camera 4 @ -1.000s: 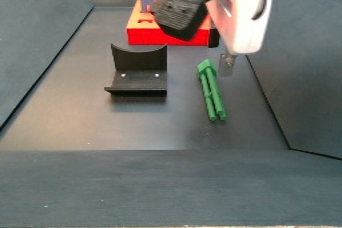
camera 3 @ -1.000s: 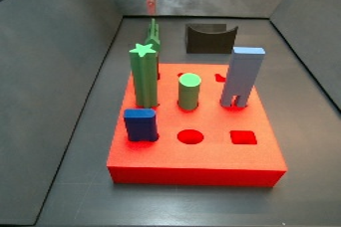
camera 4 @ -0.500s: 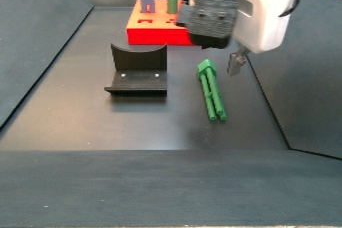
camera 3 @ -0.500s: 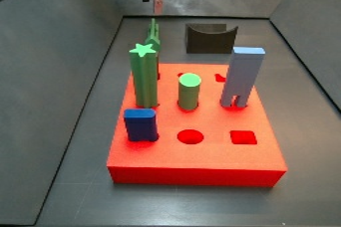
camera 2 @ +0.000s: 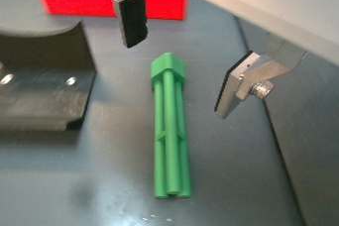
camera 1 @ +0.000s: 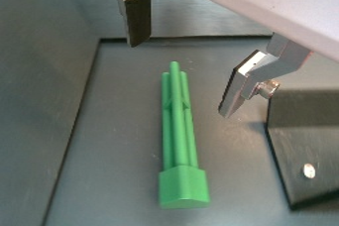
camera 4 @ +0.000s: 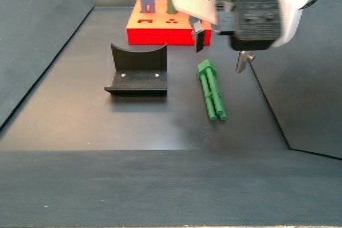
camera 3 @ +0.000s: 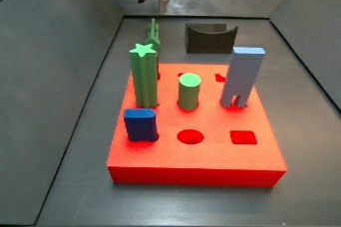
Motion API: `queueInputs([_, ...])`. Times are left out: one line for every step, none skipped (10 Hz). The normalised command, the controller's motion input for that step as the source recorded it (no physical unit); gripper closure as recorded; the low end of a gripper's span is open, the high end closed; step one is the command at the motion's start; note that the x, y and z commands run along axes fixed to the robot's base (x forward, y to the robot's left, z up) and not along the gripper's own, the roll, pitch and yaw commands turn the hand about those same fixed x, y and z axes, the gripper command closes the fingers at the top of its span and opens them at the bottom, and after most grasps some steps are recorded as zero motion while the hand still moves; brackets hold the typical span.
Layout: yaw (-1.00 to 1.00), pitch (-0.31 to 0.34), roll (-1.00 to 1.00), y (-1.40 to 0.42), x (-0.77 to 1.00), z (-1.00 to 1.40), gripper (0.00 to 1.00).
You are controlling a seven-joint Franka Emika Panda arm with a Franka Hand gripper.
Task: Pick up the 3 prong object. Move up. Rotate the 3 prong object. Place the 3 prong object on the fixture. Regrasp the 3 prong object. Move to above the board. Insert the 3 prong object.
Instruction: Rotate the 3 prong object.
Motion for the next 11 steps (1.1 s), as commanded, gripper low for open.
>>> queueInputs([1.00,-0.007,-0.01,0.00,0.03,-0.04,0.00])
queueInputs([1.00,-0.008,-0.01,0.00,0.03,-0.04,0.00])
queueInputs([1.00,-0.009,-0.01,0.00,0.03,-0.04,0.00])
queueInputs([1.00,-0.010,-0.01,0.00,0.03,-0.04,0.00])
queueInputs([1.00,-0.011,-0.01,0.00,0.03,-0.04,0.00])
queueInputs([1.00,-0.013,-0.01,0.00,0.03,-0.04,0.00])
queueInputs([1.00,-0.015,-0.01,0.00,0.03,-0.04,0.00])
queueInputs([1.00,-0.018,-0.01,0.00,0.03,-0.04,0.00])
queueInputs([0.88,-0.022,-0.02,0.00,0.03,-0.04,0.00])
queueInputs([0.64,-0.021,-0.02,0.00,0.03,-0.04,0.00])
queueInputs([0.41,-0.021,-0.02,0.00,0.03,-0.04,0.00])
